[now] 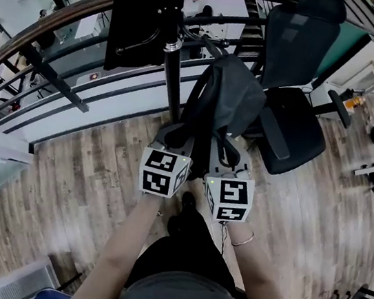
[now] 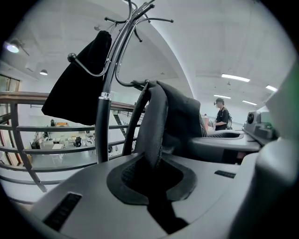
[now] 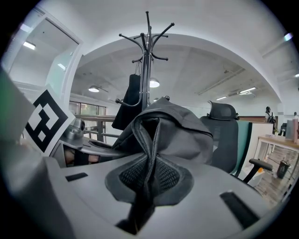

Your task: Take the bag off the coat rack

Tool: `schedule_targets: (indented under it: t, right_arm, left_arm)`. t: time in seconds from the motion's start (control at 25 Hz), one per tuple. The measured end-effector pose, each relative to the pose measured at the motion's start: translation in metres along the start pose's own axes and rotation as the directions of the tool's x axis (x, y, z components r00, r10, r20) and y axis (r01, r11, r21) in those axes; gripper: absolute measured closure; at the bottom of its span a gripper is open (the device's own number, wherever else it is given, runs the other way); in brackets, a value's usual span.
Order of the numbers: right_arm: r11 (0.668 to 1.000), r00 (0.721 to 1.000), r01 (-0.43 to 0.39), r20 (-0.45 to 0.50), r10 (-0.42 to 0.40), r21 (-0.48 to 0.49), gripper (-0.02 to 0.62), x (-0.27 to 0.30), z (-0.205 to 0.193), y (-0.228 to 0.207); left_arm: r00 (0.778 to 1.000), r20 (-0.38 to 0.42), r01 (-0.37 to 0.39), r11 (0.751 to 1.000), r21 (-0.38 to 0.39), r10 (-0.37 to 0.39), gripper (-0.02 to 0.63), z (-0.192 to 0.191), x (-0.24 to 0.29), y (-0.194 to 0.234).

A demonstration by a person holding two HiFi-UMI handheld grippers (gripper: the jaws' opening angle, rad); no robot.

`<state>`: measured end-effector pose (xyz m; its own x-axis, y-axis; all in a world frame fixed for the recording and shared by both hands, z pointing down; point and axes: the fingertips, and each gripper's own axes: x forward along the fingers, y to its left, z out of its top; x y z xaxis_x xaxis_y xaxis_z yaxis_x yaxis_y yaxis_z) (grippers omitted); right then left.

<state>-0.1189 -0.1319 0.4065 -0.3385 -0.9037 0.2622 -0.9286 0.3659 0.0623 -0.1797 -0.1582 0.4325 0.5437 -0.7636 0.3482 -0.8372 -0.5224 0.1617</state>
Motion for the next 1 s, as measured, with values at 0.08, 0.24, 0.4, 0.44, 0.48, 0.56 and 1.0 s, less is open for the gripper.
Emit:
schedule_targets:
  t: [0.08, 0.24, 0.4, 0.44, 0.48, 0.56, 1.0]
  right_arm:
    - [1.0, 1.0, 0.009, 0.011, -0.009, -0.009, 0.565, -0.004, 0.005, -0.002]
    - [0.999, 0.999, 0.028, 0.031, -0.028, -0.023, 0.565, -0.012, 0.014, -0.004]
    - [0.999, 0.998, 0.042, 0.045, -0.04, -0.034, 0.565, -0.02, 0.019, -0.002]
    - [0.998, 0.998, 0.045, 0.047, -0.043, -0.035, 0.565, -0.022, 0.02, -0.002]
    - [0.998, 0.998, 0.048, 0.048, -0.046, -0.036, 0.565, -0.024, 0.021, -0.003]
    - [0.998, 0.997, 0.053, 0.051, -0.051, -0.038, 0.565, -0.027, 0.023, -0.002]
    - [0.996, 0.996, 0.063, 0.063, -0.059, -0.056, 0.565, -0.046, 0.028, 0.01]
  left_arm:
    - [1.0, 0.009, 0.006, 1.0, 0.005, -0.006, 0.557, 0.005, -0.001, -0.004]
    - [0.999, 0.027, 0.017, 1.0, 0.009, -0.018, 0.557, 0.013, -0.004, -0.012]
    - [0.999, 0.039, 0.033, 0.999, 0.018, -0.034, 0.557, 0.017, -0.01, -0.02]
    - [0.999, 0.04, 0.036, 0.999, 0.019, -0.037, 0.557, 0.018, -0.011, -0.021]
    - [0.998, 0.041, 0.038, 0.999, 0.019, -0.039, 0.557, 0.019, -0.011, -0.023]
    - [0.998, 0.042, 0.042, 0.999, 0.018, -0.043, 0.557, 0.02, -0.014, -0.026]
    - [0.997, 0.042, 0.059, 0.998, 0.033, -0.06, 0.557, 0.019, -0.033, -0.038]
